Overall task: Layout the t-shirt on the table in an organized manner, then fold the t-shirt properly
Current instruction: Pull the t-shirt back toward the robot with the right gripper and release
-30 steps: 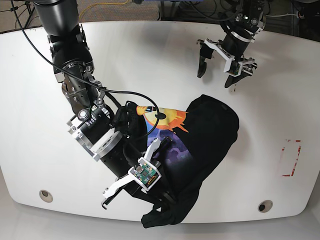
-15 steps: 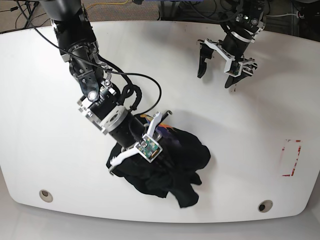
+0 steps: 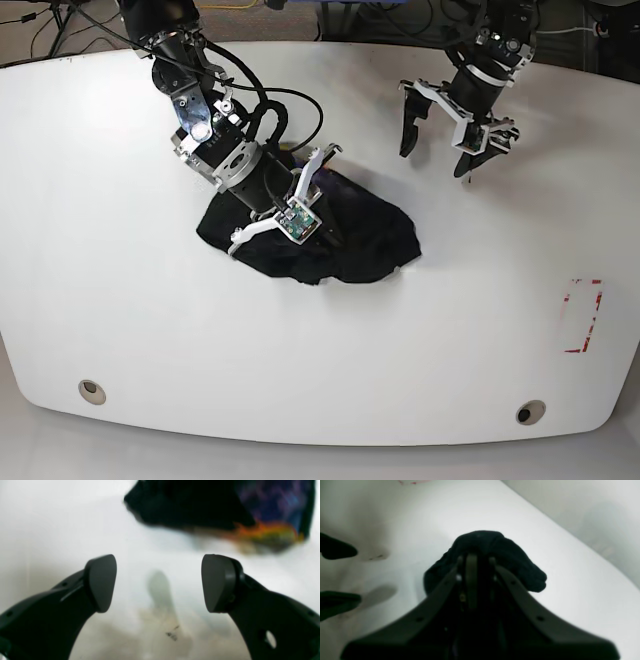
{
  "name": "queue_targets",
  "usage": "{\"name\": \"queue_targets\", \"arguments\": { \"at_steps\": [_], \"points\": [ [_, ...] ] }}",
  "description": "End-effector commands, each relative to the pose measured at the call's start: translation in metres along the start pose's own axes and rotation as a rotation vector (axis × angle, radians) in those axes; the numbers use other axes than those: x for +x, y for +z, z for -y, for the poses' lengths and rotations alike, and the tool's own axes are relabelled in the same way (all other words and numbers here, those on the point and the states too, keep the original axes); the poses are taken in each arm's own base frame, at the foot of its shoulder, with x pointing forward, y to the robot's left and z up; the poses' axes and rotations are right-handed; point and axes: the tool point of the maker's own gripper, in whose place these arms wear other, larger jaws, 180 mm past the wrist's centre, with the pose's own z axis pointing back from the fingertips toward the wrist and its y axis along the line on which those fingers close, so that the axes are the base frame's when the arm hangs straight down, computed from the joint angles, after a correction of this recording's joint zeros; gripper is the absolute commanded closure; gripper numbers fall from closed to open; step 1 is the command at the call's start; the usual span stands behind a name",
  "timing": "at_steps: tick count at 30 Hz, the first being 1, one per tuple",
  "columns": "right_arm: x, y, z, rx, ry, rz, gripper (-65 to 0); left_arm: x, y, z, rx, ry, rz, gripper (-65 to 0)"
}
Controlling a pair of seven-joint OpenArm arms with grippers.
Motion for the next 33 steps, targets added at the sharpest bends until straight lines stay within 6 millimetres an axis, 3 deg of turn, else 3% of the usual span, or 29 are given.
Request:
{"name": "queue_targets", "arguments": {
  "at_steps": [1,6,8,14,19,24,29,32,33],
  "points": [
    [0.011,0.004,0.001,-0.008,-0.004,0.047,-14.3,0.014,0.0,-0.001,-0.003,-0.007,0.049,-50.4],
    [0.002,0.009,-0.004,-0.001,-0.013,0.027,-44.1,0.013,0.002,-0.008,-0.009,-0.042,0.04,-50.4],
    [-0.002,0.012,0.001,-0.021,-0.017,0.015,-50.7,0.014,0.003,-0.01,-0.008,-0.05,0.039,-50.4],
    [-0.013,0.017,0.014,-0.081,0.012,-0.021,-50.9,0.018,0.007,-0.036,0.062,-0.061,0.049,-50.4],
    [-0.008,0.014,0.016,-0.095,0.003,-0.007,-50.9,0.021,0.013,-0.059,0.126,-0.072,0.053,-50.4],
    [-0.002,0.016,0.035,-0.182,-0.076,0.022,-50.9,0.025,0.018,-0.077,0.175,-0.081,0.058,-50.4],
    [-0.026,0.026,0.022,-0.188,-0.142,-0.032,-50.9,0.029,0.018,-0.081,0.184,-0.086,0.067,-50.4],
    [-0.042,0.034,0.009,-0.166,-0.155,-0.075,-50.7,0.03,0.019,-0.086,0.195,-0.088,0.07,-50.4],
    [-0.05,0.038,-0.003,-0.134,-0.154,-0.098,-50.7,0.03,0.019,-0.087,0.198,-0.089,0.07,-50.4]
  ]
}}
